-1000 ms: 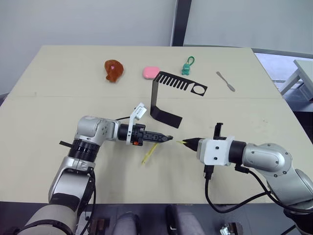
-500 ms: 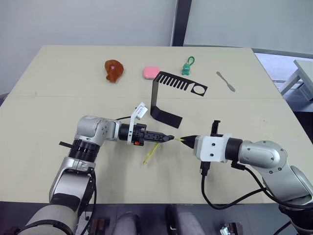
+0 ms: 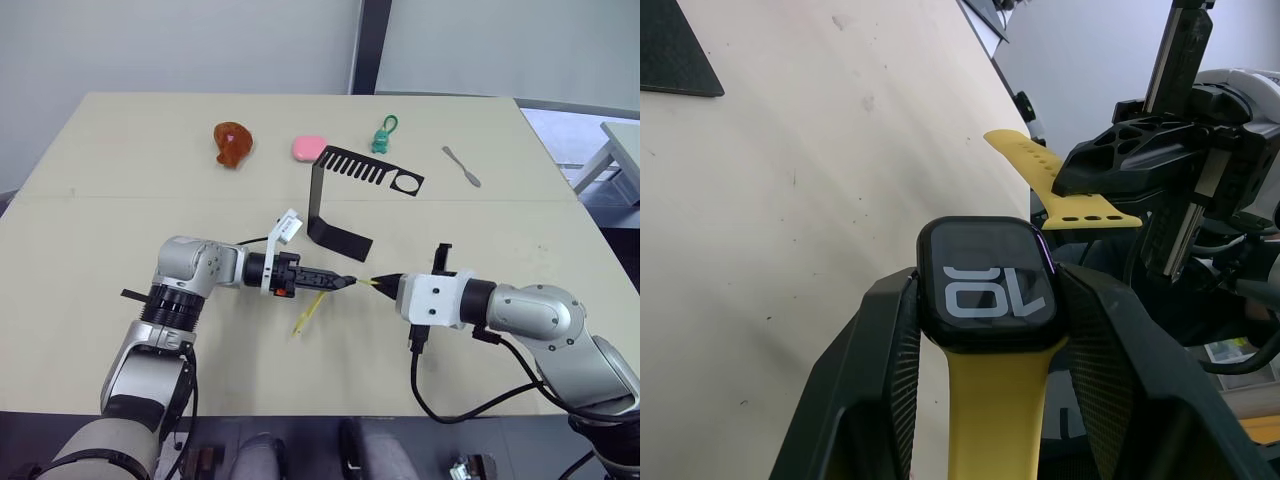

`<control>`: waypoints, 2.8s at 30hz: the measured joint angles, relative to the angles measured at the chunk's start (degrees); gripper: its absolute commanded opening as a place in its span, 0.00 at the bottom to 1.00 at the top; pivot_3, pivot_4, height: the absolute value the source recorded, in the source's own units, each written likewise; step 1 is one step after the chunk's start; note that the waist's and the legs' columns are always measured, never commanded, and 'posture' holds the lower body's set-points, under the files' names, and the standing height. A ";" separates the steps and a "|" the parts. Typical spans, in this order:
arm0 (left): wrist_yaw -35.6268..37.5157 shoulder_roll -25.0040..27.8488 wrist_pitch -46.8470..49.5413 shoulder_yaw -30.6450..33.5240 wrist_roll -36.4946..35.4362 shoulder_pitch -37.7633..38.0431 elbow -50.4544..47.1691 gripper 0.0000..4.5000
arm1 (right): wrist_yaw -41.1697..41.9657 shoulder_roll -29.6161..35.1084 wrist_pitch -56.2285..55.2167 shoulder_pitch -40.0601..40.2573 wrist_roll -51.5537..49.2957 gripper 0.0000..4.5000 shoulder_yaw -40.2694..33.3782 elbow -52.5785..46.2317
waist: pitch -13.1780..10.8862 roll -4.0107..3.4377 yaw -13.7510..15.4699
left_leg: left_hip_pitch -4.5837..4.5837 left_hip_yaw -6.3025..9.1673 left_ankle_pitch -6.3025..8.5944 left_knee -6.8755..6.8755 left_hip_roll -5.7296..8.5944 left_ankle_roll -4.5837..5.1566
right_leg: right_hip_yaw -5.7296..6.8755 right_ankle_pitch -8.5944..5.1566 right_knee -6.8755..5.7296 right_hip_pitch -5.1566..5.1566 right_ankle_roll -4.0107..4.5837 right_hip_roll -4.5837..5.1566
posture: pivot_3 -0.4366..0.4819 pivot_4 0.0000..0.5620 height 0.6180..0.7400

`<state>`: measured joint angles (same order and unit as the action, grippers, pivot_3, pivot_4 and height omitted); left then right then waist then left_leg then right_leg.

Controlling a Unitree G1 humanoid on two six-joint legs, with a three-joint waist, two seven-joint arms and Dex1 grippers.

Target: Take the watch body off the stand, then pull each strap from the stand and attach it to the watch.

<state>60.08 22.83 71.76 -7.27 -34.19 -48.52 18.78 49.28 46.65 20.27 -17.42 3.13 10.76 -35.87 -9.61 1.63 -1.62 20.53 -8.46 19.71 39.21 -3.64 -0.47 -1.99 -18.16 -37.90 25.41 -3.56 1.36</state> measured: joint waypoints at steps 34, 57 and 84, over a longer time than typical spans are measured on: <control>-1.95 -2.09 2.50 2.86 -2.27 -0.04 -0.08 0.35 | -0.01 -0.55 0.06 -0.02 0.50 0.00 0.03 0.20 | 0.00 0.00 -0.04 | 0.00 0.00 0.00 0.00 0.00 0.00 | -0.01 0.00 -0.01 0.00 0.00 0.00 | 0.48 0.27 1.00; -2.24 -0.78 0.24 1.67 -2.39 -0.05 -0.17 0.35 | 0.04 0.09 1.12 0.02 0.18 0.00 -2.03 0.24 | 0.00 0.00 -0.01 | 0.00 0.00 0.00 0.00 0.00 -0.01 | 0.00 0.00 -0.01 0.00 0.00 0.00 | 0.48 0.27 1.00; -2.39 -1.06 0.03 1.78 -2.40 -0.06 -0.01 0.35 | 0.03 -0.11 1.13 -0.27 0.18 0.00 -1.50 0.24 | 0.00 0.00 -0.01 | -0.01 0.00 0.00 0.00 0.00 -0.01 | 0.00 0.00 -0.01 0.00 0.00 0.00 | 0.48 0.27 1.00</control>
<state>57.70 21.77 71.79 -5.49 -36.59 -48.58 18.77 49.31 46.53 21.40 -17.69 3.31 9.26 -35.63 -9.61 1.63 -1.63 20.52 -8.46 19.71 39.21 -3.64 -0.47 -1.99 -18.16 -37.91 25.41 -3.56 1.36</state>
